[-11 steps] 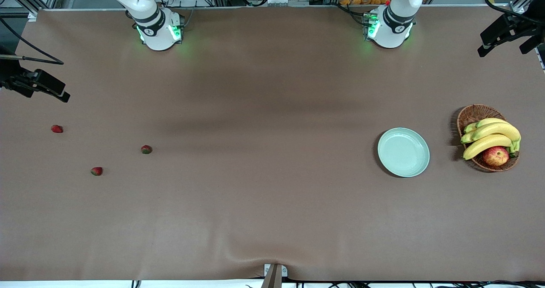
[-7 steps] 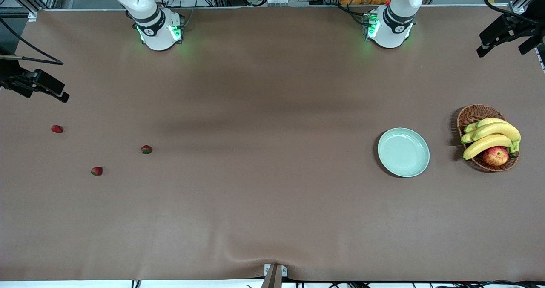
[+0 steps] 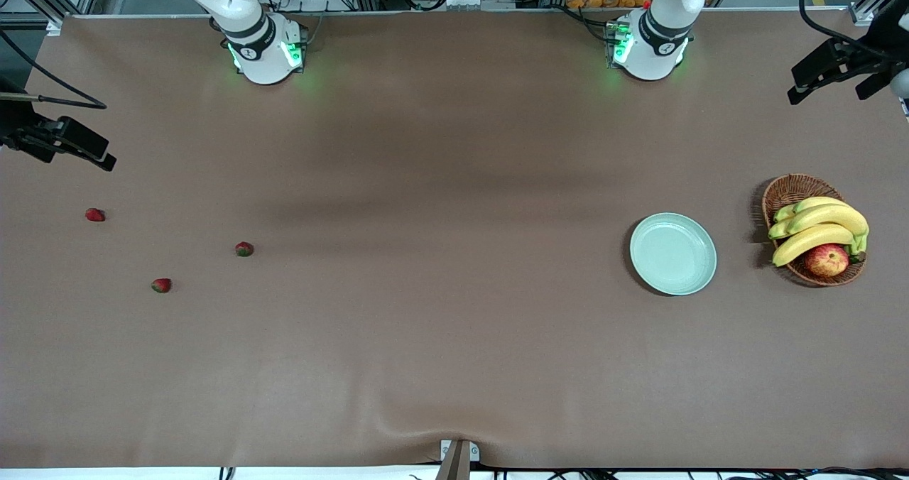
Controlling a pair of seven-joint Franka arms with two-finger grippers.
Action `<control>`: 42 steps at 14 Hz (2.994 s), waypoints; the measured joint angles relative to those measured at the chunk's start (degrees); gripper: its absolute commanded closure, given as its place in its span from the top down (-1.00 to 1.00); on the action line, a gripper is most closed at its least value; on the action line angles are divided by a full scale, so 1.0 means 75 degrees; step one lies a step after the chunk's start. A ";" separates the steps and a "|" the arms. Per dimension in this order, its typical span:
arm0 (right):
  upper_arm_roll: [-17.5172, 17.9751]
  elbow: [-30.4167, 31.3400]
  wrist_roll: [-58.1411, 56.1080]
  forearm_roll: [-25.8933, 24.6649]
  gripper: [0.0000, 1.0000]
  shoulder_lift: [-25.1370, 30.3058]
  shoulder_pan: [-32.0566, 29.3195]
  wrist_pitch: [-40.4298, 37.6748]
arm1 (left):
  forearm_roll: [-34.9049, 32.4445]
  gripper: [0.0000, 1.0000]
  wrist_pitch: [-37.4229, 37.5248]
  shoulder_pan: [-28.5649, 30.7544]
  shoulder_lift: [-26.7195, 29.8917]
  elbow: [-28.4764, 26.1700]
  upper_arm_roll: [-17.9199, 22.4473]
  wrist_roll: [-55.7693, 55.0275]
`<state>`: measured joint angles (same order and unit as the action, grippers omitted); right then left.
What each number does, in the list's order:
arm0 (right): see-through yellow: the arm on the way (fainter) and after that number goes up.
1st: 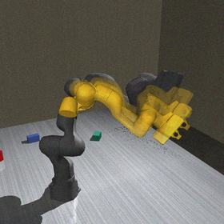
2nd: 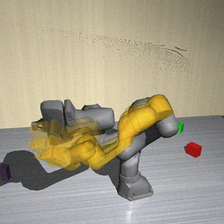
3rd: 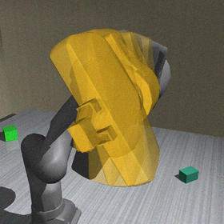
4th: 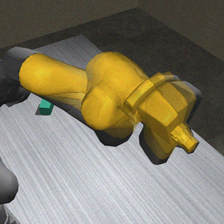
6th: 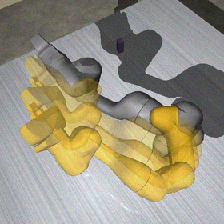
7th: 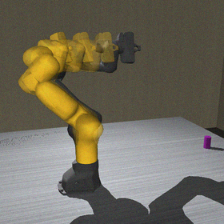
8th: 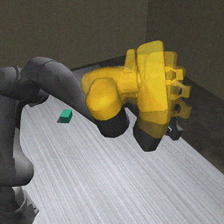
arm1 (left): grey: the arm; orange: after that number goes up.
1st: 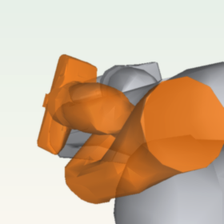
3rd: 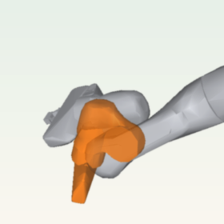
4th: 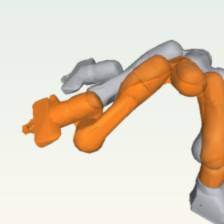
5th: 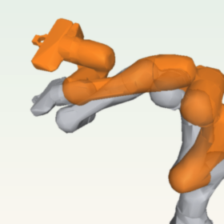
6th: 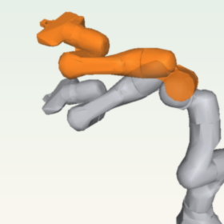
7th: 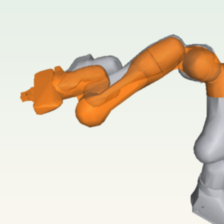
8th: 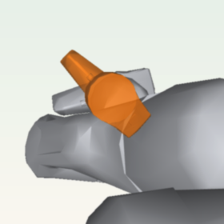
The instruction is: Collect all strawberries into plate
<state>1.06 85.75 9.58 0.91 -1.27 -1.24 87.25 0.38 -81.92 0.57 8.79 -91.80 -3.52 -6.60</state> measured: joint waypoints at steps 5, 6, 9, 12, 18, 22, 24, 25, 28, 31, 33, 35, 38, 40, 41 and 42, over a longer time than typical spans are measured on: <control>-0.0161 0.0037 -0.0515 -0.0333 1.00 -0.0703 -0.0449 0.0019 | 0.0000 1.00 0.0000 0.0000 0.0011 -0.0081 -0.0275 -0.0027; -0.0171 0.0041 -0.0870 -0.0445 1.00 -0.0825 -0.0662 0.0020 | 0.0000 1.00 0.0000 0.0006 0.0011 -0.0087 -0.0274 -0.0027; -0.0211 0.0059 -0.1805 -0.0530 1.00 -0.1205 -0.1587 0.0027 | -0.0001 1.00 -0.0003 0.0024 0.0012 -0.0108 -0.0268 -0.0027; -0.0233 0.0099 -0.2696 -0.0530 1.00 -0.1682 -0.2408 0.0185 | -0.0001 1.00 -0.0020 0.0030 0.0012 -0.0115 -0.0265 -0.0027; -0.0239 0.1466 -0.4103 -0.0588 1.00 -0.2104 -0.3468 0.2215 | -0.0001 1.00 -0.0234 0.0034 -0.0032 -0.0208 -0.0258 -0.0027; -0.0240 0.1883 -0.5183 -0.0603 1.00 -0.2626 -0.3892 0.3077 | -0.0001 1.00 -0.0485 0.0035 -0.0127 -0.0228 -0.0257 -0.0027; -0.0240 0.1907 -0.5363 -0.0741 1.00 -0.2997 -0.3960 0.3442 | -0.0001 1.00 -0.0581 0.0035 -0.0163 -0.0241 -0.0256 -0.0027; -0.0241 0.1914 -0.5488 -0.0777 1.00 -0.3199 -0.4019 0.3637 | -0.0001 1.00 -0.0623 0.0035 -0.0177 -0.0243 -0.0257 -0.0027; -0.0242 0.1922 -0.6024 -0.0803 1.00 -0.3832 -0.4306 0.4231 | -0.0001 1.00 -0.0780 0.0035 -0.0185 -0.0245 -0.0257 -0.0027; -0.0244 0.1923 -0.6454 -0.0820 0.87 -0.4333 -0.4570 0.4860 | -0.0001 1.00 -0.0879 0.0036 -0.0189 -0.0249 -0.0249 -0.0031; -0.0244 0.1922 -0.6568 -0.0825 0.70 -0.4590 -0.4695 0.4954 | -0.0001 1.00 -0.0896 0.0045 -0.0189 -0.0254 -0.0244 -0.0033; -0.0234 0.1937 -0.6633 -0.0837 0.49 -0.4688 -0.4709 0.4950 | -0.0001 1.00 -0.0897 0.0079 -0.0189 -0.0273 -0.0242 -0.0035; -0.0200 0.1978 -0.6828 -0.0860 0.36 -0.4705 -0.4705 0.4932 | -0.0001 1.00 -0.0898 0.0116 -0.0189 -0.0291 -0.0242 -0.0035; -0.0200 0.2048 -0.6893 -0.1077 0.21 -0.4710 -0.4705 0.4931 | -0.0001 1.00 -0.0898 0.0112 -0.0184 -0.0292 -0.0260 -0.0035; -0.0200 0.2071 -0.6895 -0.1245 0.21 -0.4713 -0.4705 0.4933 | -0.0001 1.00 -0.0894 0.0108 -0.0175 -0.0292 -0.0278 -0.0035; -0.0200 0.2084 -0.6896 -0.1337 0.16 -0.4714 -0.4705 0.4935 | -0.0001 1.00 -0.0874 0.0104 -0.0166 -0.0292 -0.0295 -0.0035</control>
<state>-0.44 101.38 -42.14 -9.12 -36.63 -36.53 124.26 0.37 -88.48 1.35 7.55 -93.99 -5.73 -6.87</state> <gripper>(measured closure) 0.396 0.000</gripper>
